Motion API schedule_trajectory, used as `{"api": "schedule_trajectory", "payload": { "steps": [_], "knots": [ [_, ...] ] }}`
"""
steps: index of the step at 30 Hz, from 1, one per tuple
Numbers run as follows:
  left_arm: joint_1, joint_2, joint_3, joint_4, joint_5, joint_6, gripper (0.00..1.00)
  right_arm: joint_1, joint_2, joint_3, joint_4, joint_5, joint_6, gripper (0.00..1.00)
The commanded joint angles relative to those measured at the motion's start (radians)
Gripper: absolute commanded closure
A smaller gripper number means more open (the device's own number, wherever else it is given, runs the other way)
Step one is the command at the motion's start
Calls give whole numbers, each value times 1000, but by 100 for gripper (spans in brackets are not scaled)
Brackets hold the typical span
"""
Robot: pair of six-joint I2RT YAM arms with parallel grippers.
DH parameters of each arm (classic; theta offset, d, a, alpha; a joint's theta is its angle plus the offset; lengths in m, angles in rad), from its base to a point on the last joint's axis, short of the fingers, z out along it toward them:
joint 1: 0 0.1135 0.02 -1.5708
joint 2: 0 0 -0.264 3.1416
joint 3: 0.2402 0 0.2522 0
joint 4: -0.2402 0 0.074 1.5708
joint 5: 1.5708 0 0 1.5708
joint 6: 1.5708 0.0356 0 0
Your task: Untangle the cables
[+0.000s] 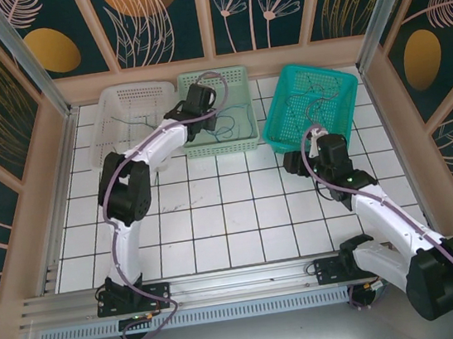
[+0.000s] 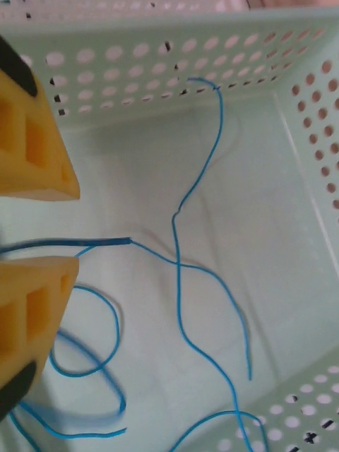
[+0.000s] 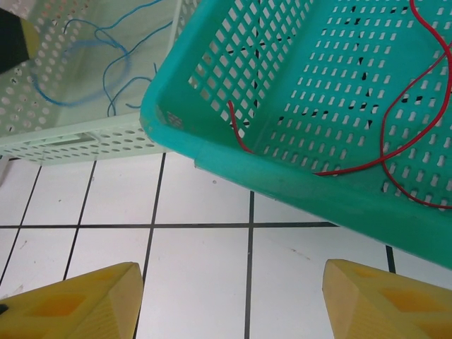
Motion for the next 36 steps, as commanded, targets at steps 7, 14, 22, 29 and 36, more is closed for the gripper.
{"api": "schedule_trajectory", "payload": {
  "steps": [7,14,22,29,36],
  "knots": [
    [-1,-214,-238,174,-45,-5,1,-16,-70,-20,72,116,-40,25],
    [0,-579,-656,558,-70,77,1,-41,-105,-118,413,376,-258,20],
    [89,-813,-1058,771,-157,142,1,-288,-67,-372,886,186,-270,19],
    [157,-864,-1270,1031,-172,122,1,-347,197,-376,1143,23,-265,20],
    [204,-913,-1388,1161,-131,105,1,-337,408,-385,1340,26,-284,24]
  ]
}}
